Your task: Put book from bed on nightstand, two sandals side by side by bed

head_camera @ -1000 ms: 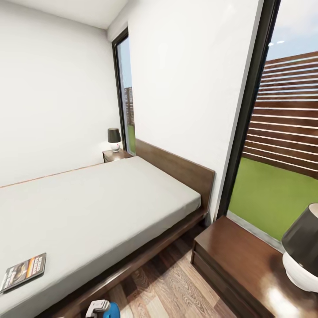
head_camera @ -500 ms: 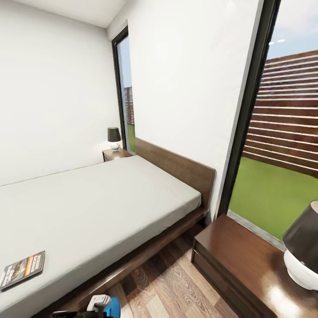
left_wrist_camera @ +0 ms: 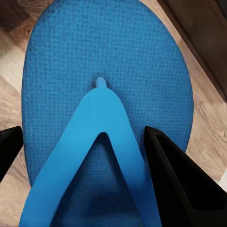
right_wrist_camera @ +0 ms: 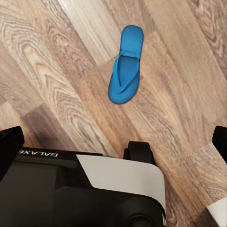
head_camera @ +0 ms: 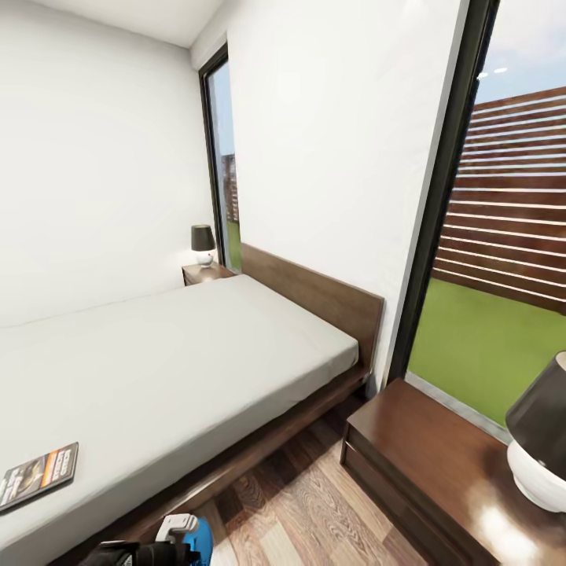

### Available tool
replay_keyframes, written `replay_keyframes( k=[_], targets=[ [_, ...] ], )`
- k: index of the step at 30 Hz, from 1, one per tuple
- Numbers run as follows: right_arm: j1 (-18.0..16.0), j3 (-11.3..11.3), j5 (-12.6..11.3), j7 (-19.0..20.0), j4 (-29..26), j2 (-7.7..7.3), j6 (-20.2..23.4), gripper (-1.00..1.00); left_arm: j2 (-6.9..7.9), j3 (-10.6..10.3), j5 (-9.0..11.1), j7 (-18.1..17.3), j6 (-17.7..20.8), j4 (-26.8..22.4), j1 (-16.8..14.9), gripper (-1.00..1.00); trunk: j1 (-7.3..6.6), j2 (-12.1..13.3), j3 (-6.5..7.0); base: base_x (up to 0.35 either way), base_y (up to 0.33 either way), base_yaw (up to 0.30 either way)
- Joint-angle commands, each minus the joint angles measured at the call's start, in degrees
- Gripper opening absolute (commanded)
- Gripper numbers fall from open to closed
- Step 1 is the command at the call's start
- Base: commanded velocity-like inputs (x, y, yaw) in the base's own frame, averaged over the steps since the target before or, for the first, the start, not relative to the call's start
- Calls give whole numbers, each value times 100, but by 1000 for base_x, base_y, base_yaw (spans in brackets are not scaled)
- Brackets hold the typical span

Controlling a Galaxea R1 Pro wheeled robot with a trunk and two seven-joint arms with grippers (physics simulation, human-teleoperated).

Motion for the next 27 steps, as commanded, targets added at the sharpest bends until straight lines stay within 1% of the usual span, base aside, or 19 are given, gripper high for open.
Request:
replay_keyframes(
  k=[1,4,5,8,9,12,16,27],
  targets=[
    [-1,49,-10,-22,-13,1,39,100,1,-6,2,91,151,-136,4,-100,23,-45,-25,0,0,0],
    [-1,51,-10,-22,-13,-1,39,100,5,-25,0,309,371,-383,11,-100,88,-166,-79,0,0,0],
    [-1,52,-10,-22,-13,-2,39,100,4,-50,-2,455,514,-589,17,-100,110,-206,-97,0,0,0],
    [-1,53,-10,-22,-13,-3,39,100,5,-123,-6,627,684,-905,28,-100,176,-326,-151,0,0,0],
    [-1,54,-10,-22,-13,-3,39,100,7,-207,-7,699,768,-1068,32,-100,198,-366,-169,0,0,0],
    [-1,54,-10,-22,-13,1,39,100,8,-368,-9,778,936,-1277,37,-100,264,-486,-223,0,0,0],
    [-1,54,-10,-22,-13,4,39,100,9,-462,-9,816,1040,-1380,39,-100,352,-647,-294,0,0,0],
    [-1,70,-18,-22,-14,10,35,100,3,-513,-10,837,1086,-1420,40,-100,594,-1088,-492,0,0,0]
  ],
)
